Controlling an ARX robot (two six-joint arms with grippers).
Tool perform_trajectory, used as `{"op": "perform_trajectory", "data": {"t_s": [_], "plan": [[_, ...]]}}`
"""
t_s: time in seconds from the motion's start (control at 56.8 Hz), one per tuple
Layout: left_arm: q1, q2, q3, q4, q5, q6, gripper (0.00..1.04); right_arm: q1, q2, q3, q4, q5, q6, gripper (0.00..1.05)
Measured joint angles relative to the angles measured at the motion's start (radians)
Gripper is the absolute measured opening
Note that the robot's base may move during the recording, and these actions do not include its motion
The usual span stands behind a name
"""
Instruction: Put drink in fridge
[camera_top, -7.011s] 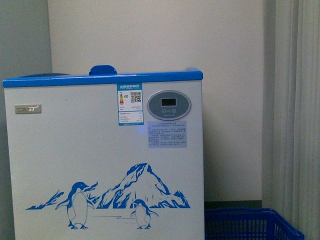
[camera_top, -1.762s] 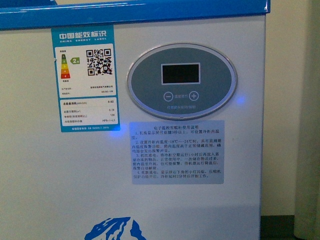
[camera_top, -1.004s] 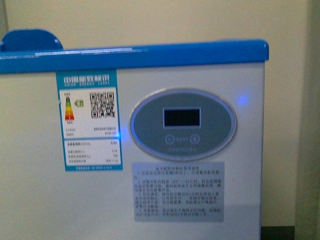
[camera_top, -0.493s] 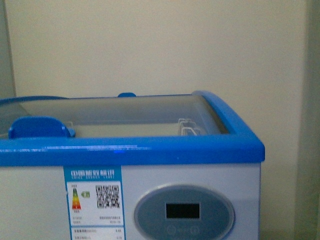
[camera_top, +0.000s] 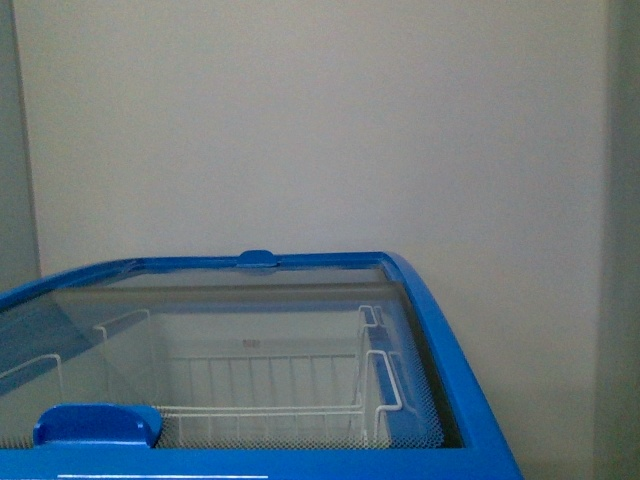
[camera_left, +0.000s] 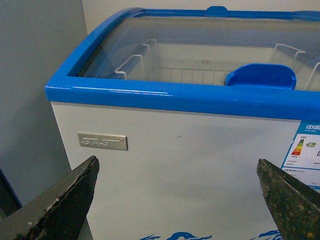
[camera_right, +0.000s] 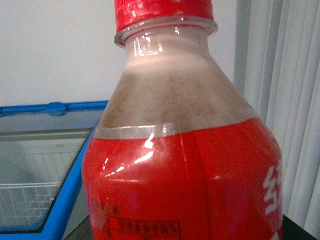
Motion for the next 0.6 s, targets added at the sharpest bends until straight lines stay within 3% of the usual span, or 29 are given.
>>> {"op": "perform_trajectory", "data": {"t_s": [0.035, 0.106, 0.211, 0.282, 0.37, 0.423, 0.476, 0.599], "plan": [[0.003, 0.005, 0.002, -0.006, 0.011, -0.016, 0.97, 0.000, 0.000, 0.000, 0.000, 0.000, 0.000, 0.40], [0.070, 0.117, 0.045, -0.043, 0.138, -0.135, 0.97, 0.000, 0.000, 0.000, 0.000, 0.002, 0.000, 0.40], [0.195, 0.386, 0.149, 0.160, 0.260, -0.209, 0.97, 0.000, 0.000, 0.000, 0.000, 0.001, 0.000, 0.40], [0.221, 0.560, 0.255, 0.299, 0.343, -0.171, 0.97, 0.000, 0.000, 0.000, 0.000, 0.001, 0.000, 0.40], [0.220, 0.756, 0.381, 0.422, 0.491, -0.040, 0.97, 0.000, 0.000, 0.000, 0.000, 0.000, 0.000, 0.40], [0.210, 0.856, 0.449, 0.417, 0.598, 0.066, 0.97, 0.000, 0.000, 0.000, 0.000, 0.000, 0.000, 0.40], [0.201, 0.944, 0.508, 0.352, 0.710, 0.229, 0.97, 0.000, 0.000, 0.000, 0.000, 0.001, 0.000, 0.40], [0.194, 1.146, 0.658, 0.161, 0.790, 0.641, 0.97, 0.000, 0.000, 0.000, 0.000, 0.000, 0.000, 0.40]]}}
